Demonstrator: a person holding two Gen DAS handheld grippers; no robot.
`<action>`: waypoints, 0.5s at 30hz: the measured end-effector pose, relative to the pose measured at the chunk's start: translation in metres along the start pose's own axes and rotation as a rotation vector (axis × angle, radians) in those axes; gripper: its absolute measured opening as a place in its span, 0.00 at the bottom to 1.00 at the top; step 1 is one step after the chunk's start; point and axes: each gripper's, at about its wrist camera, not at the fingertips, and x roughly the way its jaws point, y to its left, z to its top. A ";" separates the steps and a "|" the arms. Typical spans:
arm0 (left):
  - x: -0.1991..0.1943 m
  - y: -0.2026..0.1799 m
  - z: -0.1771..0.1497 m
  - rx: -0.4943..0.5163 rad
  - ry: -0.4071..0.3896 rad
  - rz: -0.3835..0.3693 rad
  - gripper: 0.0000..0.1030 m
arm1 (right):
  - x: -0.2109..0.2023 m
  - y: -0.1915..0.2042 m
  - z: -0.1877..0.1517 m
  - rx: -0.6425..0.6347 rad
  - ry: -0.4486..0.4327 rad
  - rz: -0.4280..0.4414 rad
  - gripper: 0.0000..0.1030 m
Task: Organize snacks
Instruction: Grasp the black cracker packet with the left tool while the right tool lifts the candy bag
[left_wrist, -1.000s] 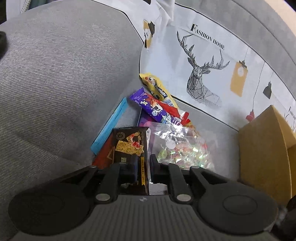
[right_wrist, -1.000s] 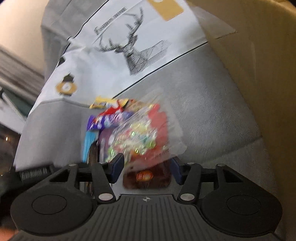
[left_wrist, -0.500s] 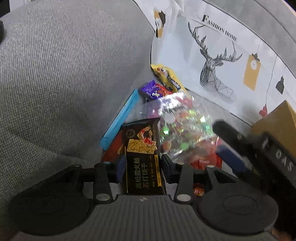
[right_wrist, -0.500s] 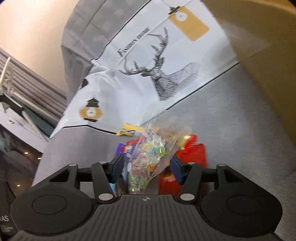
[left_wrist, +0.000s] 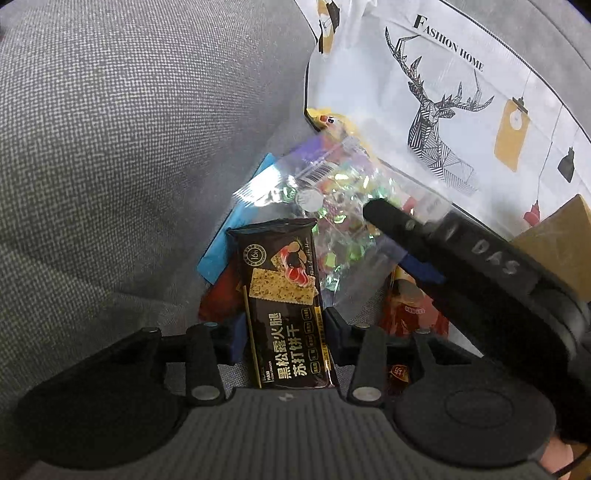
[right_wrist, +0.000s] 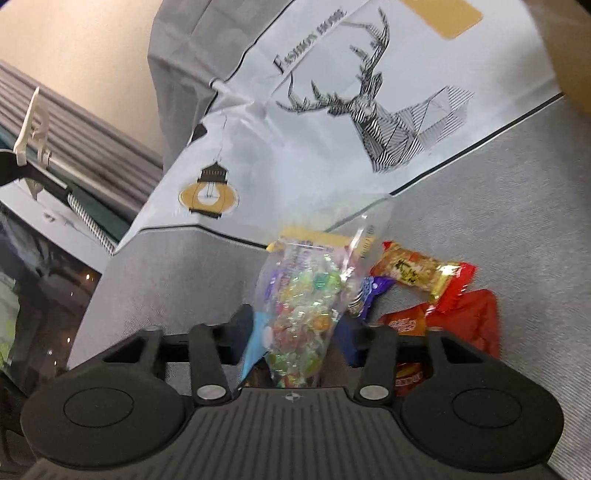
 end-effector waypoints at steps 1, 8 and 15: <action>0.001 -0.001 0.000 -0.002 0.002 0.001 0.47 | 0.002 0.000 0.000 -0.010 0.003 -0.012 0.22; 0.002 -0.001 0.001 -0.029 0.012 -0.010 0.47 | -0.016 0.013 0.010 -0.090 -0.034 -0.047 0.08; 0.003 -0.005 0.000 0.002 0.020 -0.018 0.42 | -0.078 0.058 0.029 -0.303 -0.060 -0.162 0.06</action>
